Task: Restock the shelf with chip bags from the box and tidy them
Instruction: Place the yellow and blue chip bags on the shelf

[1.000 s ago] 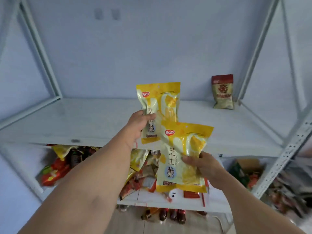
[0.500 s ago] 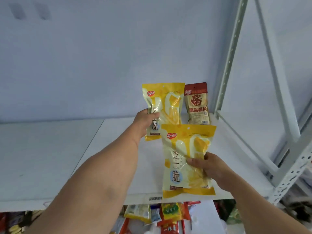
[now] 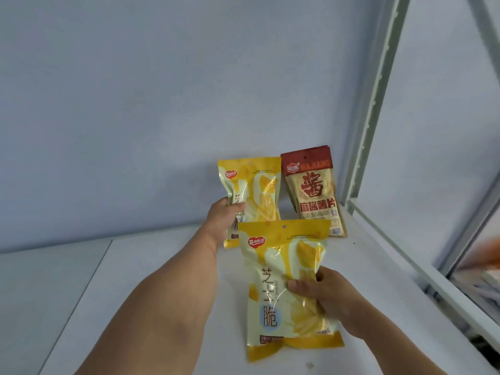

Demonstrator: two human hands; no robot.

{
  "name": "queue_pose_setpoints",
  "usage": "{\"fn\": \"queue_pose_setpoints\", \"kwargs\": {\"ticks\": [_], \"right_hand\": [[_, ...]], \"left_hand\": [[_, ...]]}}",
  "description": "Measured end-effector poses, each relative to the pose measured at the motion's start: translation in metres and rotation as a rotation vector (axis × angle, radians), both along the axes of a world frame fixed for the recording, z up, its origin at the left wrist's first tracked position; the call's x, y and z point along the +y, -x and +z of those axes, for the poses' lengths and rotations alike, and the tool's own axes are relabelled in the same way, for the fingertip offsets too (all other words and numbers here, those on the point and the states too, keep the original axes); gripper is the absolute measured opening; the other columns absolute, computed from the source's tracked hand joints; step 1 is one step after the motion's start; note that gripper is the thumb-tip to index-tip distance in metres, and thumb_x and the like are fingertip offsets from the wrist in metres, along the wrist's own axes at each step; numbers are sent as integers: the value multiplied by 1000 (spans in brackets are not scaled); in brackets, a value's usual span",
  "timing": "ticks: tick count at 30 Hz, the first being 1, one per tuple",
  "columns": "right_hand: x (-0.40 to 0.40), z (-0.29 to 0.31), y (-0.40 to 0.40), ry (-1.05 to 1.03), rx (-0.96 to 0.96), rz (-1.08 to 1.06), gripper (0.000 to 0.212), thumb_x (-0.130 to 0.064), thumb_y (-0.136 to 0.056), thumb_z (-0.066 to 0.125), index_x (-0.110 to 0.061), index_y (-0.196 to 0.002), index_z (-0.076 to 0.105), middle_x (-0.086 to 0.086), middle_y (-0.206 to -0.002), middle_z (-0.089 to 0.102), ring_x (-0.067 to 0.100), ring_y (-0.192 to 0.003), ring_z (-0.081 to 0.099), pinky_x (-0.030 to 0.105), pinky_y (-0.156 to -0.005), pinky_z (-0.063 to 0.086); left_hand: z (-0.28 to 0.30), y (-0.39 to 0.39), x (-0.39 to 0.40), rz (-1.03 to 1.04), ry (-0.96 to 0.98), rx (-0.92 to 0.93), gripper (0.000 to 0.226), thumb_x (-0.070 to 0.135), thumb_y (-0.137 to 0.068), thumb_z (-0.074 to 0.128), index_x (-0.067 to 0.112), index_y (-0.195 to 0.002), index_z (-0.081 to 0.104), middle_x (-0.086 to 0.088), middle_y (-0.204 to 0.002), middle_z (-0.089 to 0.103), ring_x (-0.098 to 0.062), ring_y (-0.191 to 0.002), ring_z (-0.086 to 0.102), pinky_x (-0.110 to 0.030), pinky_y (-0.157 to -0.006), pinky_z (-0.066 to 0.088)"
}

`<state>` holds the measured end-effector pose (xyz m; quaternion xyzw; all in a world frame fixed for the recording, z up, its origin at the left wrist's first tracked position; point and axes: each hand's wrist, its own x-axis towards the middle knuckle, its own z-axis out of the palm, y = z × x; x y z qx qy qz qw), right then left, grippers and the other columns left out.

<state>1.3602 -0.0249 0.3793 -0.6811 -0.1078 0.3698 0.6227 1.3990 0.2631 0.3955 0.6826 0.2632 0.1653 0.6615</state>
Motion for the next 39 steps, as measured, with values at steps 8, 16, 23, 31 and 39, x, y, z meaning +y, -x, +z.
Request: {"fn": "queue_pose_setpoints", "kwargs": {"ticks": [8, 16, 23, 31, 39], "right_hand": [[14, -1, -21, 17, 34, -11, 44, -16, -72, 87, -4, -111, 70, 15, -102, 77, 34, -93, 75, 49, -87, 60], [18, -5, -43, -13, 9, 6, 45, -14, -67, 92, -4, -107, 73, 12, -97, 78, 27, -88, 76, 34, -73, 61], [25, -9, -54, 5, 45, 17, 44, -11, -74, 86, -1, -113, 69, 16, -103, 77, 34, -94, 74, 45, -84, 61], [48, 0, -67, 47, -67, 64, 47, -28, -73, 88, -14, -114, 69, 4, -101, 78, 24, -90, 76, 41, -80, 62], [95, -4, -90, 82, -190, 22, 51, -44, -71, 87, -19, -112, 68, -2, -94, 78, 16, -80, 76, 31, -68, 62]], "left_hand": [[-12, -29, 11, 43, 12, -25, 7, 17, -95, 70, 22, -91, 69, -3, -92, 76, -22, -82, 73, -33, -69, 57], [-12, -55, 24, 14, -179, -9, 8, 22, -94, 70, 24, -102, 71, 2, -99, 76, -21, -95, 72, -36, -85, 56], [-7, -43, 29, -48, -77, -1, 20, 26, -85, 79, 23, -104, 74, 1, -101, 80, -24, -96, 76, -51, -95, 58], [3, 23, 0, 365, -662, 126, 22, 24, -100, 53, 14, -106, 71, -2, -106, 73, -27, -102, 65, -31, -78, 45], [-31, 93, -16, 313, -1279, 29, 22, 26, -96, 54, 13, -87, 69, -3, -80, 70, -28, -69, 66, -38, -53, 54]]}}
